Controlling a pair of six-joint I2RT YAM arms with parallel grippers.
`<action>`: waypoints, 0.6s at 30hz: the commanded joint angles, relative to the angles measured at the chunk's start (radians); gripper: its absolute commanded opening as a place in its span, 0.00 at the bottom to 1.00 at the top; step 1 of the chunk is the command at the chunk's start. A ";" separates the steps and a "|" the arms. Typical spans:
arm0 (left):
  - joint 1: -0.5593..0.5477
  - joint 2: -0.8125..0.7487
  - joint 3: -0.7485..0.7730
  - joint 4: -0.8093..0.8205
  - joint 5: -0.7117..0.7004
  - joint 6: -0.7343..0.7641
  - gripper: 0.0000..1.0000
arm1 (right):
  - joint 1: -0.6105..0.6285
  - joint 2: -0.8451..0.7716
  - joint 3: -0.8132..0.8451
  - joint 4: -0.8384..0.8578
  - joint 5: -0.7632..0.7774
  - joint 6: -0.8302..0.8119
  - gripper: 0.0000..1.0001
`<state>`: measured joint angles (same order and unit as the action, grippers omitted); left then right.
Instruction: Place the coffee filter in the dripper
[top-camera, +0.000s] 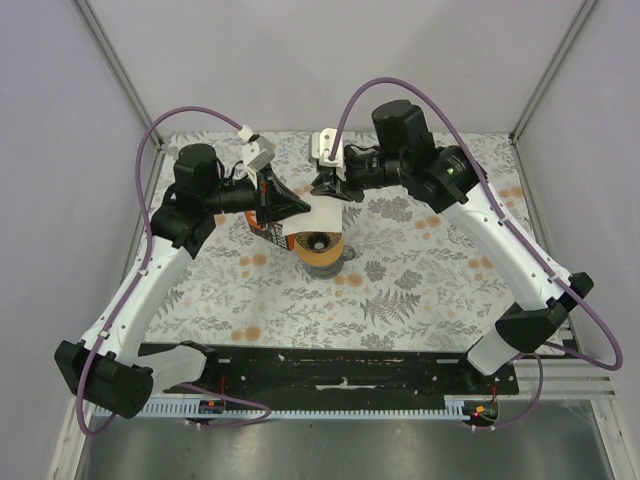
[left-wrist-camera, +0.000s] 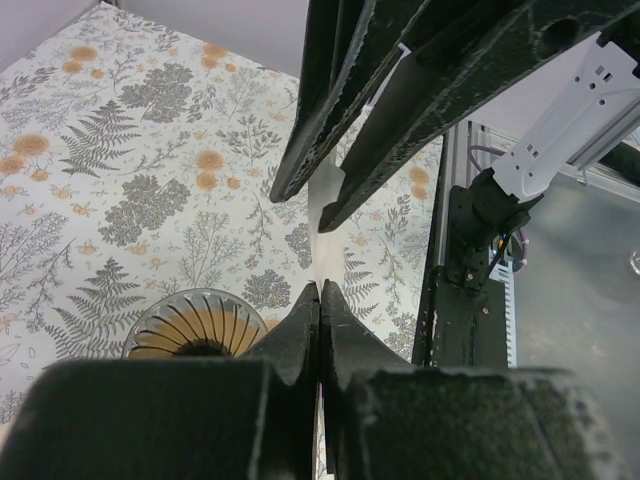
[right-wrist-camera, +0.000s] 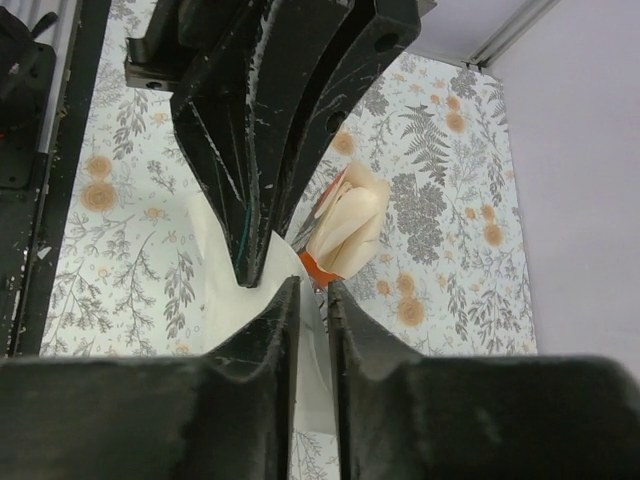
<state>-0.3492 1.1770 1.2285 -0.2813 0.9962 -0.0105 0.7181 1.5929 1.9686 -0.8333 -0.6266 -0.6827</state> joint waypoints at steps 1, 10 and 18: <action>-0.005 -0.005 0.031 0.037 0.028 0.033 0.02 | 0.003 0.006 0.047 0.008 0.042 0.000 0.19; -0.007 0.006 0.045 -0.079 0.012 0.248 0.02 | -0.005 0.013 0.084 -0.010 0.025 0.041 0.08; -0.008 -0.019 0.080 -0.229 -0.056 0.555 0.02 | -0.095 0.055 0.144 -0.026 -0.139 0.227 0.00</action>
<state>-0.3504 1.1816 1.2537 -0.4351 0.9646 0.3489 0.6670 1.6268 2.0407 -0.8742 -0.6868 -0.5781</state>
